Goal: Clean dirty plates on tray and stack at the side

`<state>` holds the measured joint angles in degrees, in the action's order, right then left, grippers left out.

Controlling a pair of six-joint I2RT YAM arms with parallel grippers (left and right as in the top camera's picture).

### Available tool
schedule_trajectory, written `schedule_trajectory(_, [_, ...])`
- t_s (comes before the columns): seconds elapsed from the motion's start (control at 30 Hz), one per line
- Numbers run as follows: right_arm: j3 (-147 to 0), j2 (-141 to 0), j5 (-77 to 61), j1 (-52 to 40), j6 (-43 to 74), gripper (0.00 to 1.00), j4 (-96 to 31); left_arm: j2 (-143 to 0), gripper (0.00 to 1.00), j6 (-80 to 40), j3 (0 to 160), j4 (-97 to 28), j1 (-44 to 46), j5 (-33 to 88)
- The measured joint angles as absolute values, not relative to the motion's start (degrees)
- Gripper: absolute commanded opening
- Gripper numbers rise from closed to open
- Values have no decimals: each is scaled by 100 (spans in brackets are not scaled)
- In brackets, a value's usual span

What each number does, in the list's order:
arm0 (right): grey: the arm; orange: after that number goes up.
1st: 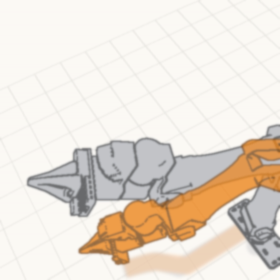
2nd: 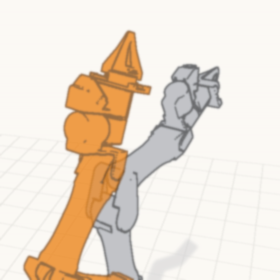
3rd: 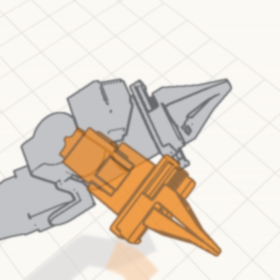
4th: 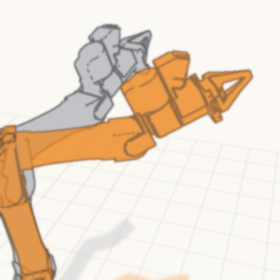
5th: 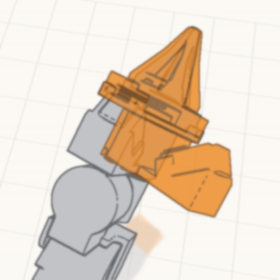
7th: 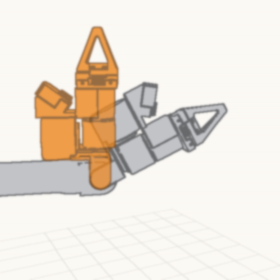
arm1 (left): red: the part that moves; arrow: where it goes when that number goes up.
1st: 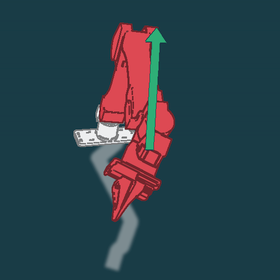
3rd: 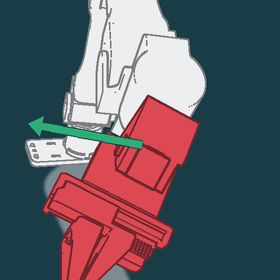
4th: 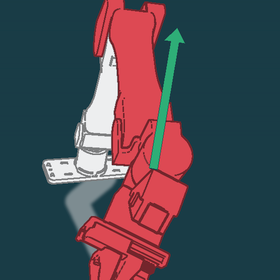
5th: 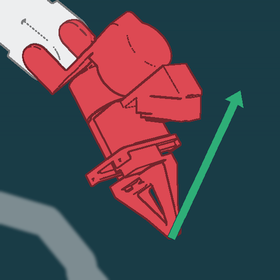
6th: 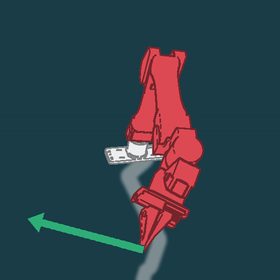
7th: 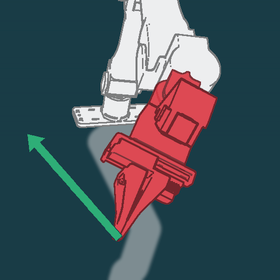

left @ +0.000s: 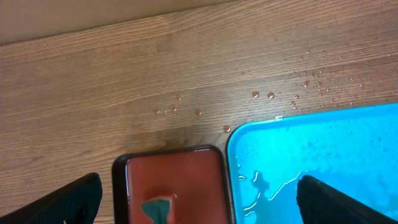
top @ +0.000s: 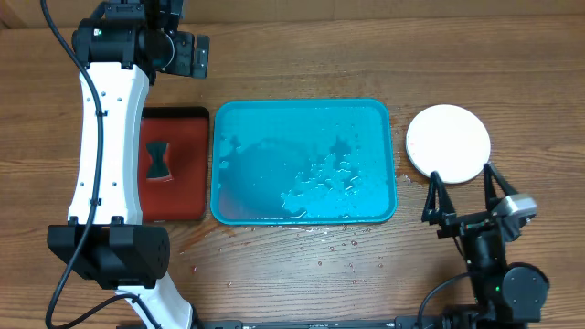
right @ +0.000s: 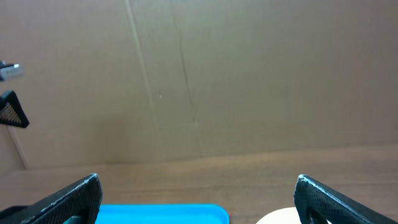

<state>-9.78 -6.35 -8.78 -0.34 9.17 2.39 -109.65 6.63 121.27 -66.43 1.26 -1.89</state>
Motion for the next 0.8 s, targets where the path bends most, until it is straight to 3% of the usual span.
schedule_trajectory(0.8, [-104,-73,-1219,-54,917,100,-390,-10965,100,663,12127,-6641,126,-191])
